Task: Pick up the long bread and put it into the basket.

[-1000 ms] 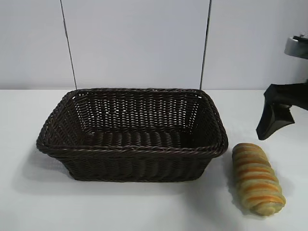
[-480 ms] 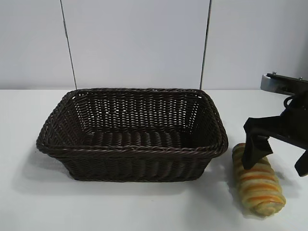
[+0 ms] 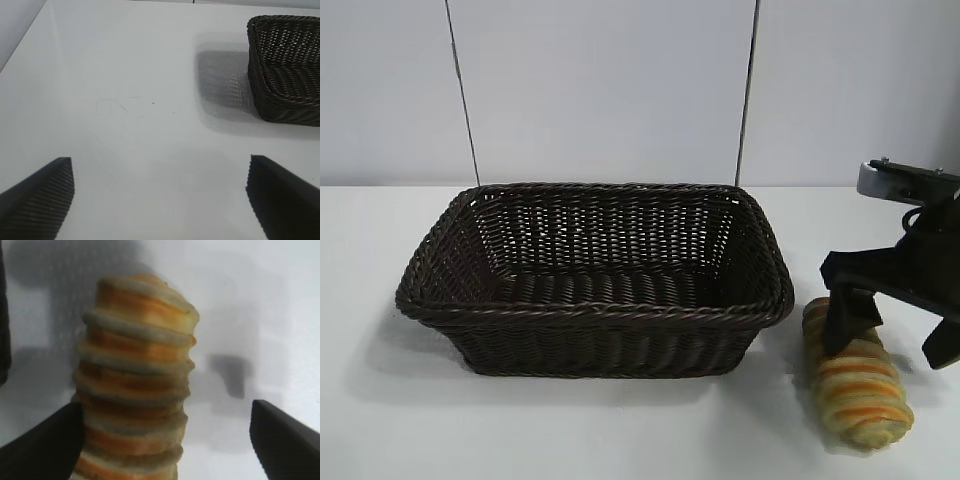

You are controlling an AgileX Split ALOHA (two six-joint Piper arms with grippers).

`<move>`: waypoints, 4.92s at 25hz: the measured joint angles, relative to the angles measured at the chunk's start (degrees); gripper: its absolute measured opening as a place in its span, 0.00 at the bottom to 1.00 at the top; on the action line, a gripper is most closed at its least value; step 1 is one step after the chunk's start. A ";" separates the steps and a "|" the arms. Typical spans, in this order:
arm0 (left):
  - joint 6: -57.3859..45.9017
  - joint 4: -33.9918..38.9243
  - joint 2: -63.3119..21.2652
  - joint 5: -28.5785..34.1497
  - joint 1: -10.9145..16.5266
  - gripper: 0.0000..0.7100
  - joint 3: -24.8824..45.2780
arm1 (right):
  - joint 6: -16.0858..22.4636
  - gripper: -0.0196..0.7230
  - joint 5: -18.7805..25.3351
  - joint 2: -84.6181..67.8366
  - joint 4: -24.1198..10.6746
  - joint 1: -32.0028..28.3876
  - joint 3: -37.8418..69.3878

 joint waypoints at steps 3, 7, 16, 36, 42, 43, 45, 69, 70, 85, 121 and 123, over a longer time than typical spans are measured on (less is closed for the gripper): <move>0.00 0.00 0.00 0.00 0.00 0.95 0.00 | 0.24 0.50 -0.04 0.00 0.17 0.00 -0.04; 0.00 0.00 0.00 0.00 0.00 0.95 0.00 | 1.37 0.28 -0.04 0.00 0.17 0.00 -0.04; 0.00 0.00 0.00 0.00 0.00 0.95 0.00 | 1.93 0.13 0.85 -0.37 0.17 0.00 -0.11; 0.00 0.00 0.00 0.00 0.00 0.95 0.00 | 0.34 0.11 20.33 -11.89 -3.24 0.00 -23.66; 0.00 0.00 0.00 0.00 0.00 0.95 0.00 | -2.94 0.11 21.14 -6.77 -2.45 4.84 -28.45; 0.00 0.00 0.00 0.00 0.00 0.95 0.00 | -3.26 0.11 21.20 -5.33 -2.39 6.66 -29.45; 0.00 0.00 0.00 0.00 0.00 0.95 0.00 | -3.67 0.11 21.20 -2.51 -2.39 10.05 -31.84; 0.00 0.00 0.00 0.00 0.00 0.95 0.00 | -50.68 0.11 18.55 19.20 -6.92 25.02 -47.54; 0.00 0.00 0.00 0.00 0.00 0.95 0.00 | -50.75 0.11 17.97 20.03 -6.86 25.02 -47.54; 0.00 0.00 0.00 0.00 0.00 0.95 0.00 | -50.69 0.38 15.37 24.22 -5.12 25.02 -47.54; 0.00 0.00 0.00 0.00 0.00 0.95 0.00 | 3.02 0.96 48.31 19.13 -21.01 5.45 -78.46; 0.00 0.00 0.00 0.00 0.00 0.95 0.00 | 3.02 0.96 48.37 18.99 -21.15 0.79 -78.46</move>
